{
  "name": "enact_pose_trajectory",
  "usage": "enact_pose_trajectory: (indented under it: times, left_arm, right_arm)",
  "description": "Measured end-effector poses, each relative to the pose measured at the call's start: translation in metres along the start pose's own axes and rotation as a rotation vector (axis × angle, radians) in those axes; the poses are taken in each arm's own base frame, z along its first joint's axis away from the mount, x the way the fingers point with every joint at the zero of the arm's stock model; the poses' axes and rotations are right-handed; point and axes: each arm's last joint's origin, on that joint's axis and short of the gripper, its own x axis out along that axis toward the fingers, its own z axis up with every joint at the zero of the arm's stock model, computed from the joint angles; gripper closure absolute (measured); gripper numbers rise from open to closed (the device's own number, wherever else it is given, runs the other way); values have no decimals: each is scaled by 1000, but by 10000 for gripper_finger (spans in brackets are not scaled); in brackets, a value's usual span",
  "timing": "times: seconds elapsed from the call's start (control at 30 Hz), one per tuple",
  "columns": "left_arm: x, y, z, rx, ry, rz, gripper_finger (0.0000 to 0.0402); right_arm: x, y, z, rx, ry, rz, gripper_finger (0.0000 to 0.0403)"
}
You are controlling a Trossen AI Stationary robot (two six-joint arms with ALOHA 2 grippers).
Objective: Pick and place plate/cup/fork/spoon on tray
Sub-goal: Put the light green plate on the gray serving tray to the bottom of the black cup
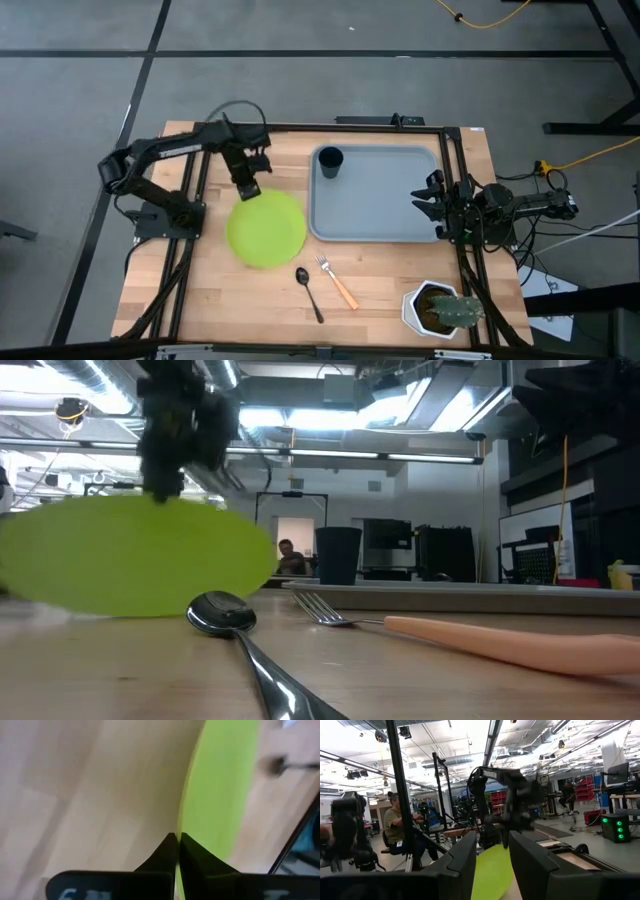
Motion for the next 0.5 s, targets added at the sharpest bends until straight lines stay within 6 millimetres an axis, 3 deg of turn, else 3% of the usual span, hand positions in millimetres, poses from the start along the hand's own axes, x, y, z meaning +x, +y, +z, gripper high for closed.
enact_pose_trajectory:
  times: [0.23,0.5]
  left_arm:
    - [-54,-23,23,77,-386,-202,400]
    - [-60,-51,67,204,-739,-248,401]
  right_arm:
    - [0,0,0,-1,0,0,283]
    - [0,0,0,-3,-1,0,283]
